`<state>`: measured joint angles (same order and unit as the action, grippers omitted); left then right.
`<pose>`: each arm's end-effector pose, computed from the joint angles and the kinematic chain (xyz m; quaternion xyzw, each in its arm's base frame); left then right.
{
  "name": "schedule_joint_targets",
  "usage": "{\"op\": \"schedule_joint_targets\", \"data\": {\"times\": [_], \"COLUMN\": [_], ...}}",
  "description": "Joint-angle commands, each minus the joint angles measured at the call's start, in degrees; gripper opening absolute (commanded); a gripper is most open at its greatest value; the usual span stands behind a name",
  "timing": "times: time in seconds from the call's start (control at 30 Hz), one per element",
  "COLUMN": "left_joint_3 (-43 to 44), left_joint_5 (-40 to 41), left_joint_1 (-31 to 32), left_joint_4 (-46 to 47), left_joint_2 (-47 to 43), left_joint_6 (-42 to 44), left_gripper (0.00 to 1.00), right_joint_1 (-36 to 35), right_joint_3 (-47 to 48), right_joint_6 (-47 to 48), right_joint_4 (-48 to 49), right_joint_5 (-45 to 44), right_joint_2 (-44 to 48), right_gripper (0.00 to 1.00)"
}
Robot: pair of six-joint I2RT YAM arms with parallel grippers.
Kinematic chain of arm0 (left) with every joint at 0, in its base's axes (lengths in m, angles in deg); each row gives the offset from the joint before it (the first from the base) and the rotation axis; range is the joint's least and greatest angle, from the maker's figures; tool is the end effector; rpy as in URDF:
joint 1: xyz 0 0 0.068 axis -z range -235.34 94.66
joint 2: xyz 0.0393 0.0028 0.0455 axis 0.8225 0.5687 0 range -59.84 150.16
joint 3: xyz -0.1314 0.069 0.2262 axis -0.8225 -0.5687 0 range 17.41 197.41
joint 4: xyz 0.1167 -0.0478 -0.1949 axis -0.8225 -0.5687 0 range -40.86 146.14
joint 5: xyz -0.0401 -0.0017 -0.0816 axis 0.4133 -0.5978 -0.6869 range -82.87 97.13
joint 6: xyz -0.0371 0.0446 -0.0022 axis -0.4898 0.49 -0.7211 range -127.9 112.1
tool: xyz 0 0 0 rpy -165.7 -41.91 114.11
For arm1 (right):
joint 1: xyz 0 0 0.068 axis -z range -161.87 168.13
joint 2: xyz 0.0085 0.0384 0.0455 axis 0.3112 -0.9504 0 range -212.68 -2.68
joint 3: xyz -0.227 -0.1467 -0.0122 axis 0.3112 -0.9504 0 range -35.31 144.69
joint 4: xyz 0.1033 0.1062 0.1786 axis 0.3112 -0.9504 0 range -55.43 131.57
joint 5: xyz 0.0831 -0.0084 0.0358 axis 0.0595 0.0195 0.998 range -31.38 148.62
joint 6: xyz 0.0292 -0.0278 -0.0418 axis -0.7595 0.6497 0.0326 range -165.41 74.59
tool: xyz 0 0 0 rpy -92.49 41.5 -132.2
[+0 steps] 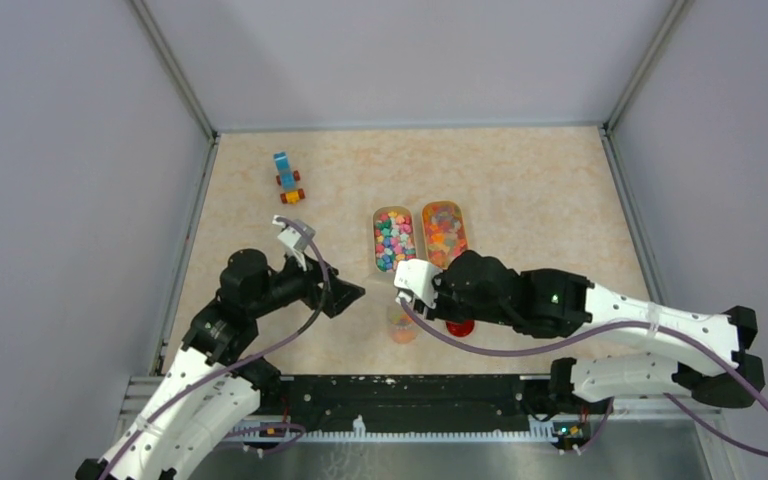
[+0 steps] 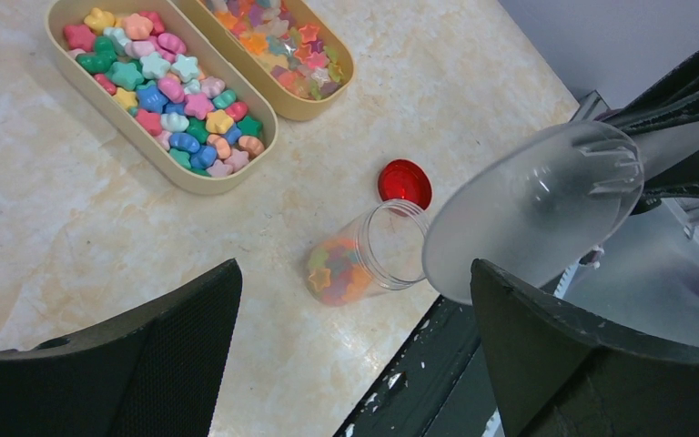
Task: Pack the candies
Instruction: Scoop the fake candies from the storage box.
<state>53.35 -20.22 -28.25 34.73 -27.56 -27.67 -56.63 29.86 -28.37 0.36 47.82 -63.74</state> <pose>0.0925 -0.0688 0.2930 0.1892 0.7743 -0.4031 0.4497 0.0584 0.1847 0.3483 -0.6109 0.6505 0.1401 0.4290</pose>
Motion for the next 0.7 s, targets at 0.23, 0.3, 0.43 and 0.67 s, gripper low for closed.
{"op": "schedule_joint_targets", "data": {"times": [0.23, 0.3, 0.43, 0.67], "left_joint_3": [0.28, 0.32, 0.49, 0.78], "left_joint_5": [6.92, 7.13, 6.57, 6.15], "left_joint_1": [0.06, 0.04, 0.11, 0.73], "left_joint_4": [-0.36, -0.21, -0.25, -0.48], "left_joint_2": [-6.05, -6.50, -5.77, -4.61], "left_joint_6": [0.08, 0.24, 0.67, 0.94], "left_gripper": [0.99, 0.99, 0.99, 0.99], "right_joint_1": [7.81, 8.92, 11.17, 16.85], "right_joint_3": [-0.76, 1.04, 4.03, 6.54], "right_joint_6": [-9.35, -10.96, -14.40, -19.08], "right_joint_4": [-2.47, -4.72, -8.90, -13.59], "right_joint_5": [-2.36, -2.84, -4.02, -2.78], "right_joint_2": [-1.04, -1.92, -3.69, -3.97], "right_gripper": [0.00, 0.00, 0.00, 0.00]}}
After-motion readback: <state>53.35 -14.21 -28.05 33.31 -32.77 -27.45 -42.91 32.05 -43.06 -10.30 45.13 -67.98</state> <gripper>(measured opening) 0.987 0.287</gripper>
